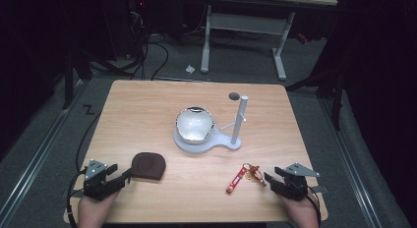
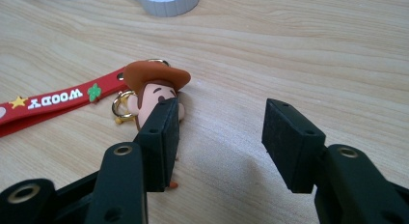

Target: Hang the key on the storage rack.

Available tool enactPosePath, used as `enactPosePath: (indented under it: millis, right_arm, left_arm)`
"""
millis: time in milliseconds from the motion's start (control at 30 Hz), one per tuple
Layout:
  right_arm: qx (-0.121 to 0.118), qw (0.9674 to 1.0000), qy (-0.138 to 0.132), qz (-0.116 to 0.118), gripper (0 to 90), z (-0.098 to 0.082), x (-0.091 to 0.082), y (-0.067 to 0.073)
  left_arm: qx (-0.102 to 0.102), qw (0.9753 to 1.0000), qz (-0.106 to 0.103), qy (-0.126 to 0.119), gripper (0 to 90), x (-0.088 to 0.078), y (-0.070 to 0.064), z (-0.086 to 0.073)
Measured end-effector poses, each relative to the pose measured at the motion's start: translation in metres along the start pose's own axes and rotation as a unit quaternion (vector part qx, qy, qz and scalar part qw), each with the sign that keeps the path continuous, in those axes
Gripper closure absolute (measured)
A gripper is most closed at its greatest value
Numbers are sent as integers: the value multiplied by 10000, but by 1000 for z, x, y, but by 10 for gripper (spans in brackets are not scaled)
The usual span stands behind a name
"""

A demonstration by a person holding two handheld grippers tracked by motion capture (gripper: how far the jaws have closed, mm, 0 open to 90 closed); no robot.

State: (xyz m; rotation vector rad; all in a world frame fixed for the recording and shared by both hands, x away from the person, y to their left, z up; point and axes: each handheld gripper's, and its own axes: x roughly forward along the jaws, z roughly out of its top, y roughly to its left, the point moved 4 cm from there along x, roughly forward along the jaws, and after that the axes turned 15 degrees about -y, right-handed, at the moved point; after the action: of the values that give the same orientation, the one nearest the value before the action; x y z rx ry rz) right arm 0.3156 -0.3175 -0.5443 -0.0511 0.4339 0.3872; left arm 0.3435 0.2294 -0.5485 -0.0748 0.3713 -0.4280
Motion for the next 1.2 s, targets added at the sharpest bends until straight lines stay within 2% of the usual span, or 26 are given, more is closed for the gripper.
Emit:
enactPosePath:
  millis: [133, 300, 400, 567, 900, 1100, 1200]
  right_arm:
    - [22, 10000, 82, -37, 478, 0, 0, 0]
    - [203, 9996, 163, -57, 477, 3, 1, 0]
    - [321, 9990, 300, -113, 493, 3, 3, -1]
    - [285, 9983, 465, -200, 490, 5, 2, -1]
    - [118, 9970, 762, -94, 454, 13, 2, 2]
    - [48, 9953, 971, -6, 452, 14, 5, 5]
    - [37, 9945, 1048, 34, 446, 15, 6, 6]
  left_arm:
    - [142, 9999, -20, 30, 412, 1, -3, 0]
    - [221, 9997, -100, 26, 412, 2, -5, 1]
    - [287, 9995, -144, 13, 407, 2, -5, 1]
    - [203, 9995, -248, 41, 407, 1, -4, 2]
    - [144, 9993, -336, -14, 400, 0, -4, 5]
    - [162, 9992, -368, -26, 385, 0, -4, 4]
    - [243, 9990, -368, -23, 377, 0, -6, 3]
